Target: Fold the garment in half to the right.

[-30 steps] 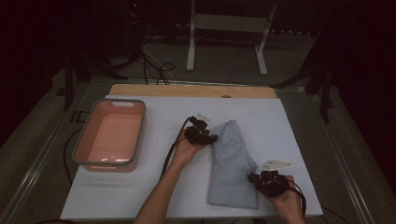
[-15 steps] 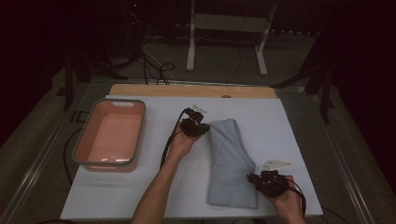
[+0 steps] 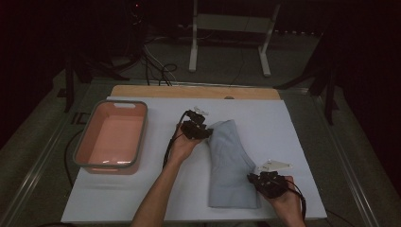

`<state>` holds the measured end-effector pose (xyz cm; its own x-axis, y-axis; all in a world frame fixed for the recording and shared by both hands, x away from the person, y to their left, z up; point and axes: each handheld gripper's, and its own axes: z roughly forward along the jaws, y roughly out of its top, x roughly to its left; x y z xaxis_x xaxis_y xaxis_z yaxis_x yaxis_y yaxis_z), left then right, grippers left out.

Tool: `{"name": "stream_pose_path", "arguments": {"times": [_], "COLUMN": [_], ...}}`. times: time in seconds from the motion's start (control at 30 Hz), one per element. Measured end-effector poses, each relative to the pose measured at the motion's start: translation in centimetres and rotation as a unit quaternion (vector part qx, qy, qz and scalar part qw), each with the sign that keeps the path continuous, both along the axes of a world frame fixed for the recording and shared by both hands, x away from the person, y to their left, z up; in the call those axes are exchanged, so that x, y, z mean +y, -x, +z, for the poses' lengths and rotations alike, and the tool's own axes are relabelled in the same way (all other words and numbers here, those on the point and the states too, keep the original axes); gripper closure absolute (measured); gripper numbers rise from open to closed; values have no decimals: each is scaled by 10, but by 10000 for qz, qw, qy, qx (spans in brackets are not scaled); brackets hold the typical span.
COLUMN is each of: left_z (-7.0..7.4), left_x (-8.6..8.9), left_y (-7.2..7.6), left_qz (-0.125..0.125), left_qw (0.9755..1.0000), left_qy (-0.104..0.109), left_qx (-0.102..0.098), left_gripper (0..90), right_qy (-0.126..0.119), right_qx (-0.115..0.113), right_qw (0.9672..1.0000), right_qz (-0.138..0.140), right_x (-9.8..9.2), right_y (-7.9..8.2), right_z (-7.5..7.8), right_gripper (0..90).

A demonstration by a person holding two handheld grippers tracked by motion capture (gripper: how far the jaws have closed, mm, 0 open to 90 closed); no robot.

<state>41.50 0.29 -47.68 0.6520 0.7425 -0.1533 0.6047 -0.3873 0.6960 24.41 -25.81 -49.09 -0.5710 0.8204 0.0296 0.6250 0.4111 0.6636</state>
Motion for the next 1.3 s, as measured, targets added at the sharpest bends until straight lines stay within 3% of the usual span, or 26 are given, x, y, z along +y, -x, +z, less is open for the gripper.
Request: {"name": "stream_pose_path", "arguments": {"times": [0.13,0.27,0.63,0.93,1.13,1.2,1.3], "left_z": [4,10,17,19,16,14,10], "left_x": [-7,-11,-19,-31,-35,-36,-39], "left_y": [11,22,48,77,96,102,111], "left_qz": [-96,-237,-663,-1124,-1464,-1621,-1830], "left_qw": [9998,9994,9972,9927,9882,9855,9821], "left_qy": [65,153,312,378,414,489,437], "left_qx": [-153,-198,-165,-220,-169,-79,28], "left_gripper": [418,371,315,309,424,491,600], "right_qy": [-25,-8,17,23,22,2,-5], "right_qx": [-40,-45,-20,-40,-38,-16,-17], "right_qw": [10000,10000,10000,10000,10000,10000,10000], "right_qz": [-58,-43,-31,-35,-38,-56,-57], "right_x": [-5,-6,-6,-6,-6,-6,-6], "right_y": [-1,-1,-1,-1,-1,-1,-1], "right_z": [1,1,0,0,-1,0,-1], "right_gripper": [864,864,861,860,858,857,856]}}
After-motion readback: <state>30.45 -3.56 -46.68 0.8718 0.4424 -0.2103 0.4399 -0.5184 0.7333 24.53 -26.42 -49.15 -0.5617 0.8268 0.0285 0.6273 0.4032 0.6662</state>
